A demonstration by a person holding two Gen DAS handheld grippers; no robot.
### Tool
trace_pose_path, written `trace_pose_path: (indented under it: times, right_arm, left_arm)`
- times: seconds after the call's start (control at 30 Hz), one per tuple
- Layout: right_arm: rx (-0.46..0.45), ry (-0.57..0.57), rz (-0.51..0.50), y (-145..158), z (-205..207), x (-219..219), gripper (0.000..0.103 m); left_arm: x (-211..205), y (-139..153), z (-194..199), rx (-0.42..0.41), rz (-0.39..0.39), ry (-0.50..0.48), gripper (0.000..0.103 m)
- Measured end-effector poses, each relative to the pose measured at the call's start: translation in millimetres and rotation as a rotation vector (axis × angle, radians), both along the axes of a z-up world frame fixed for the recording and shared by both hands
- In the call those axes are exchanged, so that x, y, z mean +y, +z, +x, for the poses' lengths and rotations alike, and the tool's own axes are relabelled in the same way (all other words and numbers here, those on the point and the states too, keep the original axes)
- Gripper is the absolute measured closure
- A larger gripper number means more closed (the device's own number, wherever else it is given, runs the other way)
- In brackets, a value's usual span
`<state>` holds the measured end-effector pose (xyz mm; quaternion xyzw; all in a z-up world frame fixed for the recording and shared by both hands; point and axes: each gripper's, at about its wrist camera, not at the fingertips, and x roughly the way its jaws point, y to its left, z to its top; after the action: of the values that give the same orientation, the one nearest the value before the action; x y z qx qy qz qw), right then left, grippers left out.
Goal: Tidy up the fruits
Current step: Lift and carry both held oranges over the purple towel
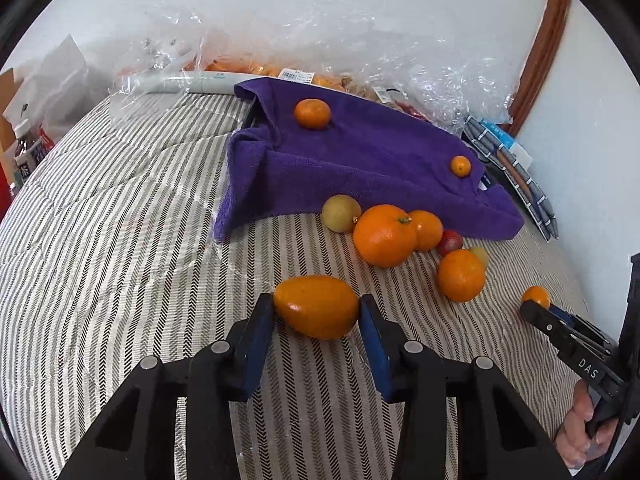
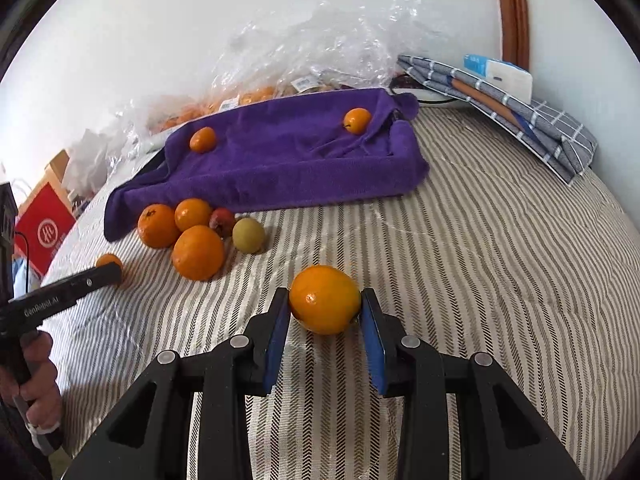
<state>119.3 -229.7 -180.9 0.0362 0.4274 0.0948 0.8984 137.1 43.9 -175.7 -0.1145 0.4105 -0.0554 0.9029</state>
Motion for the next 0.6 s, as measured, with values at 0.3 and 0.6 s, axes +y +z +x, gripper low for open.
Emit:
trace_pose_path:
  times: [0.3, 0.6]
  right_arm:
    - [-0.019, 0.012, -0.038, 2, -5, 6, 0.068]
    - [-0.029, 0.010, -0.058, 4, -7, 11, 0.068]
  left_arm:
    - [19, 2, -11, -0.061, -0.145, -0.006, 0.062]
    - [22, 7, -19, -0.111, -0.153, 0.010, 0.062]
